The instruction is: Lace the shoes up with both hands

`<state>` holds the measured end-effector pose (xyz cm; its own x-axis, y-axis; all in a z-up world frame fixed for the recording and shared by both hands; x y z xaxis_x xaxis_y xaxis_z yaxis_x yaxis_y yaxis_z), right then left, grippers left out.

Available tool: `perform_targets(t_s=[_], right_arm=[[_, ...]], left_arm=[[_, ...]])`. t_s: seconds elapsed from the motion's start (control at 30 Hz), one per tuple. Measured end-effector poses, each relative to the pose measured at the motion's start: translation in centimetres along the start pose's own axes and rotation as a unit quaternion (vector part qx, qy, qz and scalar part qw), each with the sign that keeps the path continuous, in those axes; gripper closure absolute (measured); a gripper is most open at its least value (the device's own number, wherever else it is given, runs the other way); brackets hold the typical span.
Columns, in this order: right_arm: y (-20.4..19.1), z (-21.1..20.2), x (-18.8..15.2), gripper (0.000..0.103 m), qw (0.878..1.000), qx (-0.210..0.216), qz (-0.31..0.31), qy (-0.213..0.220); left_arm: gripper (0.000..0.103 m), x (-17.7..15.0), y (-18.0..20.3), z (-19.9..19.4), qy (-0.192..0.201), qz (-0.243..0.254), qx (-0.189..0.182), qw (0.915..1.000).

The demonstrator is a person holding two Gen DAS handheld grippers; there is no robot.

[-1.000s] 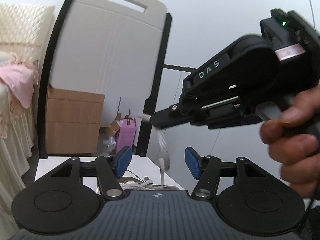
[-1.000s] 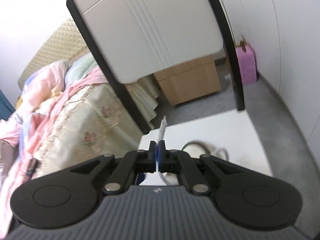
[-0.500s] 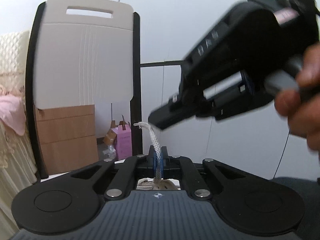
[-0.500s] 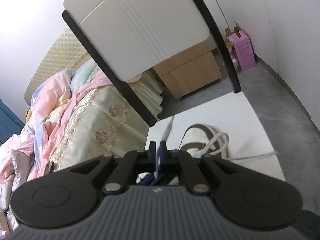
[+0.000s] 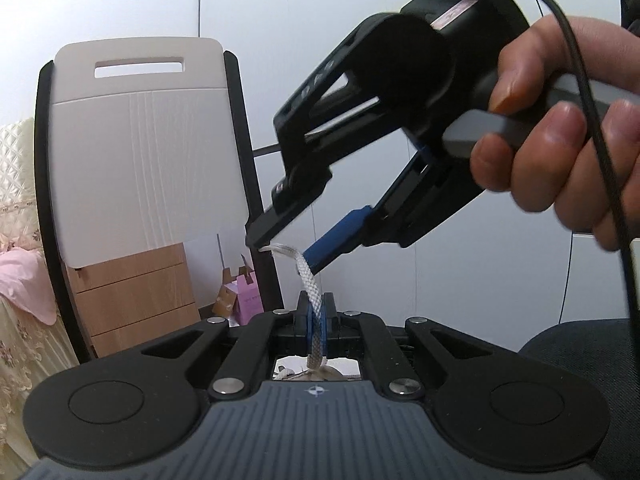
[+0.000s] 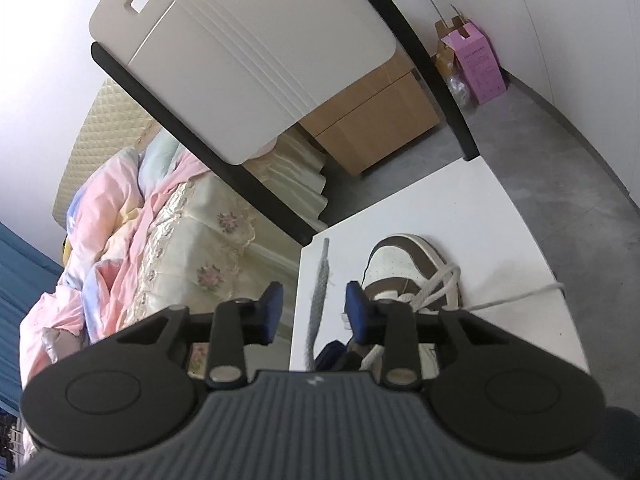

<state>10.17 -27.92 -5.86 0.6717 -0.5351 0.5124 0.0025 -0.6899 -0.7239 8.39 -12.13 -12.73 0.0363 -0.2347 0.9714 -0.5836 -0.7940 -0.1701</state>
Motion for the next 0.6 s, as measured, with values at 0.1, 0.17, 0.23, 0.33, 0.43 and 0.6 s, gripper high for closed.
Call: perform_targets(t_s=[0.1,0.17,0.23,0.33,0.43,0.6], right_arm=[[-0.3,0.5,-0.1,0.100,1.000,-0.008,-0.018,0.007],[-0.6,0.8,-0.1,0.100,1.000,-0.010,-0.027,0.010],[-0.7,1.1,-0.1,0.100,0.999,-0.010,-0.030,0.012],[-1.0,1.4,0.1,0.099,0.999,-0.010,-0.029,0.013],[-1.0,1.5,0.5,0.099,1.000,-0.008,-0.023,0.016],[-2.2,1.5,1.0,0.100,0.999,-0.010,-0.046,0.011]], left_arm=[[0.098,0.0,0.0,0.0,0.004,0.003,-0.002,1.0000],[0.098,0.0,-0.1,0.0,0.005,-0.001,-0.005,1.0000],[0.098,0.0,-0.3,0.0,0.005,-0.007,-0.007,0.9999],[0.098,0.0,-0.7,0.3,0.003,-0.019,-0.012,0.9997],[0.098,0.0,-0.9,0.6,0.004,-0.026,-0.013,0.9996],[0.098,0.0,-1.0,1.2,0.003,-0.026,-0.013,0.9996]])
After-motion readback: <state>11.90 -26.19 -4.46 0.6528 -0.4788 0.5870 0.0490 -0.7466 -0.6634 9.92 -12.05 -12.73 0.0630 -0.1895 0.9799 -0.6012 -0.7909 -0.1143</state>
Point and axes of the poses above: each gripper's, at about its wrist camera, not at the fingertips, and z roughly the way its jaws point, y to its right, x to its top, the point moved 3 cm from there along z, roughly the way its jaws point, and after that the axes turned 10 degrees about x, right-handed, at the moved point
